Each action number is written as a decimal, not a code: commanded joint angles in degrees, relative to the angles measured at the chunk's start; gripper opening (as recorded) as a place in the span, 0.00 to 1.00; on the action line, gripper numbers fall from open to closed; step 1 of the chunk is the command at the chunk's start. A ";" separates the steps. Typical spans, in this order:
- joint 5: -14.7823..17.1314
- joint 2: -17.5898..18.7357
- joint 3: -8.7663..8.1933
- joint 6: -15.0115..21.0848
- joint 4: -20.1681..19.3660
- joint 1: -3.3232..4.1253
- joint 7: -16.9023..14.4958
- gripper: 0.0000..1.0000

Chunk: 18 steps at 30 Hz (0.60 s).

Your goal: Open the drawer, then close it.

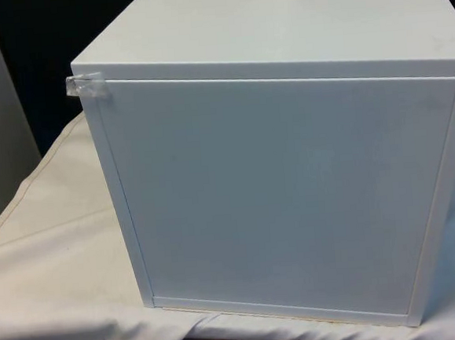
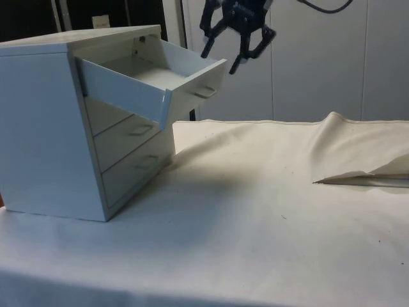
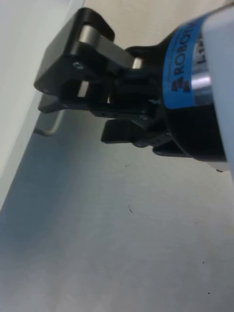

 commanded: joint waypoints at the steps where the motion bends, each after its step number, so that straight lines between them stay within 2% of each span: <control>1: -0.11 0.11 0.23 -0.06 0.17 -0.17 0.11 0.63; 2: -0.11 0.11 0.23 -0.06 0.17 -0.17 0.17 0.77; 5: 0.00 0.00 0.00 0.00 0.00 0.00 0.06 0.92; 6: -0.11 0.11 0.17 -0.06 0.17 -0.11 0.11 0.92; 8: -0.06 0.11 0.11 -0.06 0.11 -0.06 0.11 1.00; 15: -0.40 0.40 -0.11 1.03 -1.09 -0.46 0.11 1.00; 16: 0.00 0.29 -0.17 0.06 -0.69 0.06 0.06 1.00; 17: -0.52 0.57 -0.11 1.32 -1.38 -0.52 0.11 1.00; 18: -0.63 0.86 0.00 1.66 -1.66 -0.63 0.23 1.00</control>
